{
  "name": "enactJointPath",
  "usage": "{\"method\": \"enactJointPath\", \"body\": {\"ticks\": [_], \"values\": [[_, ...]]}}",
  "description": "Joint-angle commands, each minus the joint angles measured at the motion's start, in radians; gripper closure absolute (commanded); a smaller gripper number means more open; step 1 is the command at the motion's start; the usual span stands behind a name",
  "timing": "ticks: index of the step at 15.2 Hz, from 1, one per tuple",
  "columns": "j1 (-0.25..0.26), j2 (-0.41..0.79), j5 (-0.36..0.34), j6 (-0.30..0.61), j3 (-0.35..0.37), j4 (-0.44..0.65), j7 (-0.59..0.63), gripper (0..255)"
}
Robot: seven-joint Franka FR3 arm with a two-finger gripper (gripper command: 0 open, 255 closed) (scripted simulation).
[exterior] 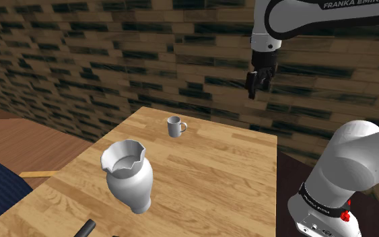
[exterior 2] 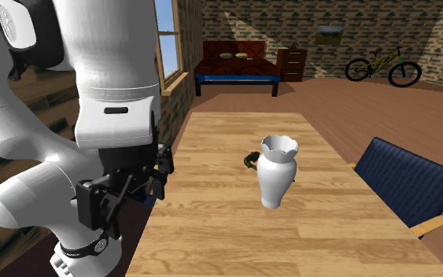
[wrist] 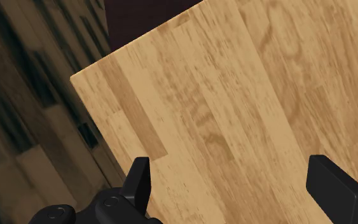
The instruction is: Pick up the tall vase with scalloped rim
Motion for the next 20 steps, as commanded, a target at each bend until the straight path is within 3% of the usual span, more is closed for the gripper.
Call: {"method": "enactJointPath", "body": {"ticks": [1, 11, 20], "values": [[0.0, 0.0, 0.0, 0.0, 0.0, 0.0, 0.0, 0], [0.084, 0.179, 0.125, 0.082, 0.19, 0.099, 0.216, 0], [0.127, 0.411, 0.158, 0.143, 0.348, 0.282, 0.41, 0]]}}
